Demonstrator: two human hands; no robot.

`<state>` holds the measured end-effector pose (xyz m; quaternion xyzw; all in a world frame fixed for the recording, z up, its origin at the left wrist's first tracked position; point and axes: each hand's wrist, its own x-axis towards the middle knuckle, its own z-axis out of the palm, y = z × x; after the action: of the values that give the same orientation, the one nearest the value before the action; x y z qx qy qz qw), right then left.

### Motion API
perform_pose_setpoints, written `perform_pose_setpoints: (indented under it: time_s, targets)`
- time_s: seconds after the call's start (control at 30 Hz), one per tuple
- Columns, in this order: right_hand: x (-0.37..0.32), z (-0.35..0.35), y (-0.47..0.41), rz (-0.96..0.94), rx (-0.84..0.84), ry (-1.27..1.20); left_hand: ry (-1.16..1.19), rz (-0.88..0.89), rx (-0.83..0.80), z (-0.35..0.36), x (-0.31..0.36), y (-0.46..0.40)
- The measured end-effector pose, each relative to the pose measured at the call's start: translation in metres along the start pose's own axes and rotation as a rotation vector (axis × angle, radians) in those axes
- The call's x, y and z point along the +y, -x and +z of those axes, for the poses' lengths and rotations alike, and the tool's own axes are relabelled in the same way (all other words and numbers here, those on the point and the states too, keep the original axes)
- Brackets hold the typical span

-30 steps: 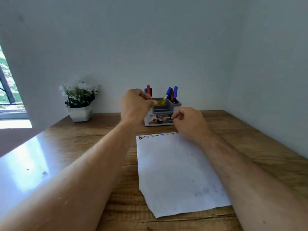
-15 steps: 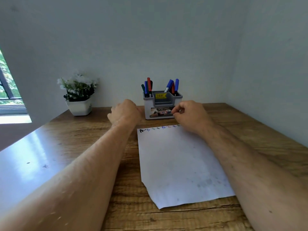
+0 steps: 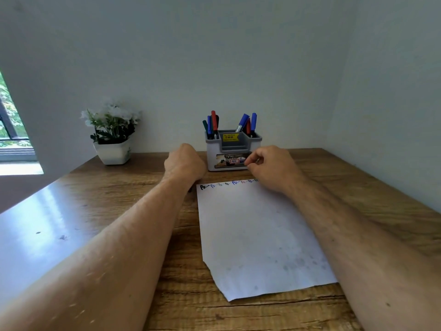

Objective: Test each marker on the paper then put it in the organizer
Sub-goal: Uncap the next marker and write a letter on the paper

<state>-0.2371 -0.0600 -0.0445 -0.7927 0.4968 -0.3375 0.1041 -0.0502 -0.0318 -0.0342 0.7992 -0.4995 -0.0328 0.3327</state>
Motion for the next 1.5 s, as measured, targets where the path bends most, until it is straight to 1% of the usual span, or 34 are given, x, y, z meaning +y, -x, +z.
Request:
perform_pose_setpoints:
  time_s: [0.07, 0.13, 0.23, 0.3, 0.37, 0.43, 0.57, 0.6, 0.63, 0.7, 0.73, 0.83, 0.97, 1.03, 1.1, 1.17, 1.27, 1.37, 1.43, 1.5]
  targets:
    - [0.0, -0.001, 0.001, -0.002, -0.003, -0.009, 0.166, -0.037, 0.055, -0.011, 0.004, 0.002]
    - [-0.001, -0.002, 0.001, -0.011, 0.002, -0.017, 0.383, -0.057, 0.088, -0.023, 0.009, 0.004]
    - [-0.002, -0.003, 0.003, -0.04, 0.017, -0.044, 0.719, -0.006, 0.095, -0.038, 0.022, 0.011]
    - [-0.004, -0.004, 0.005, -0.073, 0.05, -0.07, 0.93, 0.014, 0.036, -0.042, 0.034, 0.018]
    - [-0.006, -0.005, 0.005, -0.102, 0.082, -0.101, 1.039, 0.028, -0.07, -0.04, 0.044, 0.023]
    - [-0.006, -0.006, 0.005, -0.116, 0.127, -0.12, 1.023, 0.062, -0.167, -0.033, 0.051, 0.029]
    - [-0.002, -0.011, 0.005, -0.17, 0.399, -0.218, 0.848, 0.193, -0.315, -0.015, 0.053, 0.038]
    - [-0.001, -0.014, 0.005, -0.207, 0.434, -0.224, 0.832, 0.208, -0.35, -0.013, 0.052, 0.038]
    - [0.0, -0.017, 0.004, -0.241, 0.434, -0.201, 0.827, 0.215, -0.375, -0.011, 0.052, 0.038]
    - [0.002, -0.022, 0.002, -0.294, 0.361, -0.151, 0.829, 0.218, -0.409, -0.009, 0.051, 0.036]
    - [0.003, -0.023, 0.002, -0.303, 0.311, -0.169, 0.822, 0.214, -0.427, -0.009, 0.049, 0.036]
    - [0.007, -0.025, 0.003, -0.242, 0.22, -0.236, 0.841, 0.139, -0.453, -0.011, 0.043, 0.034]
    - [0.015, -0.024, 0.0, -0.11, 0.188, -0.214, 1.162, -0.084, -0.345, -0.015, 0.036, 0.027]
    - [0.015, -0.022, -0.001, -0.096, 0.184, -0.206, 1.296, -0.117, -0.298, -0.015, 0.034, 0.022]
    - [0.013, -0.02, 0.0, -0.095, 0.156, -0.192, 1.355, -0.11, -0.25, -0.015, 0.033, 0.019]
    - [0.008, -0.019, 0.002, -0.097, 0.119, -0.166, 1.341, -0.081, -0.227, -0.014, 0.033, 0.018]
    - [-0.003, -0.02, 0.006, -0.135, 0.08, -0.184, 1.249, -0.001, -0.281, -0.011, 0.036, 0.02]
    - [-0.01, -0.019, 0.008, -0.166, 0.036, -0.177, 1.194, 0.028, -0.289, -0.007, 0.038, 0.022]
    - [-0.01, -0.018, 0.009, -0.157, 0.03, -0.131, 1.173, 0.033, -0.299, -0.007, 0.038, 0.023]
    - [-0.009, -0.019, 0.009, -0.154, 0.059, -0.078, 1.166, 0.032, -0.321, -0.006, 0.038, 0.024]
